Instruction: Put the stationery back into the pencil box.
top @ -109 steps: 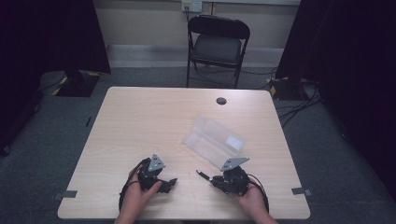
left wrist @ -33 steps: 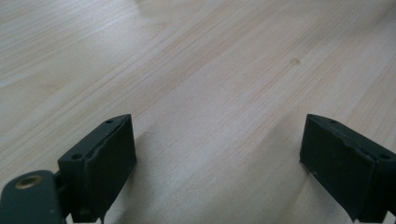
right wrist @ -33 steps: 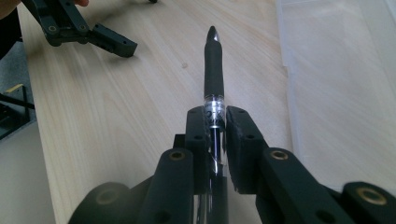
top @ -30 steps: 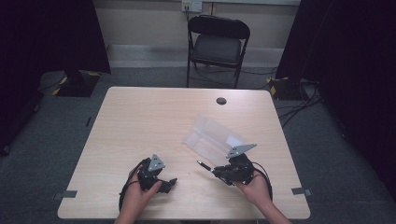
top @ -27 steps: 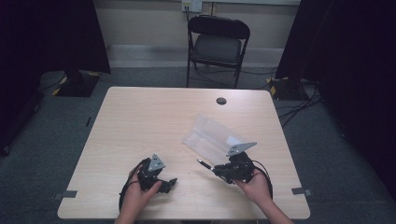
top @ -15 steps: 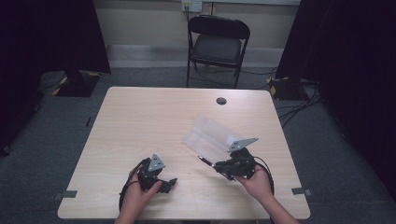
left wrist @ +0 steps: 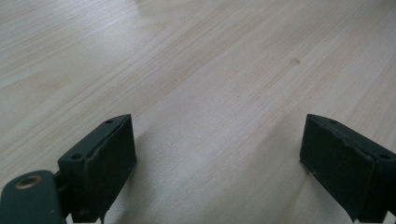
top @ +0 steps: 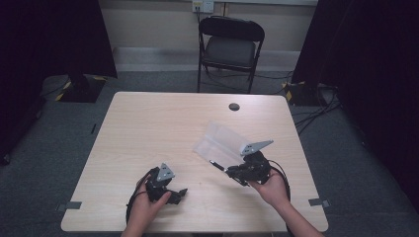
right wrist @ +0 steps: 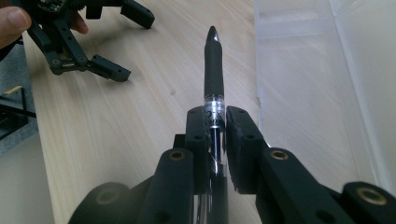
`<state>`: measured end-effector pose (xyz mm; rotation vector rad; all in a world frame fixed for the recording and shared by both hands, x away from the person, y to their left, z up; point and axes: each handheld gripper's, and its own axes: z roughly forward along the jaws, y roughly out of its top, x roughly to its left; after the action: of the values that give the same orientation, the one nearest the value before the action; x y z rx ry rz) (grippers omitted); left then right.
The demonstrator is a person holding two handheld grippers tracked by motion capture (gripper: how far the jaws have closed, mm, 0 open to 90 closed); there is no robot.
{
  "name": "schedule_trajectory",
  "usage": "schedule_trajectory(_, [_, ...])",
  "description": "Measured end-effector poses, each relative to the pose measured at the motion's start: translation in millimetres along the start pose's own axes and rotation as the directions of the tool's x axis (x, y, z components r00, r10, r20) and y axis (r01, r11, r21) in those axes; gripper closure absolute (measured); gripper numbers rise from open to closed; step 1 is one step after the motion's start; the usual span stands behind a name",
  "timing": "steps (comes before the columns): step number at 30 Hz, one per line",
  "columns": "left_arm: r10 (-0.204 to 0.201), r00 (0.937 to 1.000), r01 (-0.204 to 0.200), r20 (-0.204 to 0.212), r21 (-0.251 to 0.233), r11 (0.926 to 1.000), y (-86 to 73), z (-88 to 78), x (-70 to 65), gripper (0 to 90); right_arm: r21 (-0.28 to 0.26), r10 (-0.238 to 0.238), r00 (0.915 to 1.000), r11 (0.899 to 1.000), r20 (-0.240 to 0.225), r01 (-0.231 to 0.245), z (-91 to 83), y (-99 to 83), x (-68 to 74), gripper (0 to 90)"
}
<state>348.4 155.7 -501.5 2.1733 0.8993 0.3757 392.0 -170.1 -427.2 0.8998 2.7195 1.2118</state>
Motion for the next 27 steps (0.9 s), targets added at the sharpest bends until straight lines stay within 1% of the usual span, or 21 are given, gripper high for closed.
schedule_trajectory(2, [0.001,1.0,-0.001,-0.001,0.002,1.0,0.1,-0.2,0.0,10.0,-0.003,0.005,0.9999,1.0,0.01,-0.005,-0.3,2.0,-2.6,79.8])
schedule_trajectory(4, [0.0,1.0,0.0,0.0,0.0,1.0,0.0,0.0,0.0,10.0,-0.011,0.012,0.9999,1.0,0.004,-0.012,-1.2,3.3,-5.5,79.8])
schedule_trajectory(6, [0.0,1.0,0.0,0.0,0.001,1.0,0.0,-0.1,0.0,10.0,-0.009,0.01,0.9999,1.0,0.008,-0.01,-1.6,4.0,-6.3,79.8])
schedule_trajectory(7, [0.0,1.0,0.0,0.0,0.0,1.0,0.0,0.0,0.0,10.0,-0.005,0.004,0.9998,1.0,0.018,-0.004,-2.3,5.4,-8.0,79.8])
schedule_trajectory(12, [-0.001,1.0,0.001,0.001,0.0,1.0,0.0,0.0,-0.1,10.0,-0.004,0.01,0.9995,1.0,0.03,-0.01,-3.9,9.4,-13.3,79.8])
schedule_trajectory(17, [-0.001,1.0,0.001,0.001,0.0,1.0,0.0,0.0,0.0,10.0,-0.008,0.004,0.9995,1.0,0.032,-0.004,-4.9,15.5,-15.9,79.8])
schedule_trajectory(21, [0.0,1.0,0.0,0.0,0.0,1.0,0.0,0.0,0.0,10.0,-0.01,-0.006,0.9991,1.0,0.042,0.006,-6.0,21.1,-15.3,79.8])
schedule_trajectory(27, [-0.001,1.0,0.001,0.0,0.0,1.0,0.0,0.0,-0.1,10.0,-0.013,-0.017,0.9989,1.0,0.044,0.017,-4.9,28.1,-15.8,79.8])
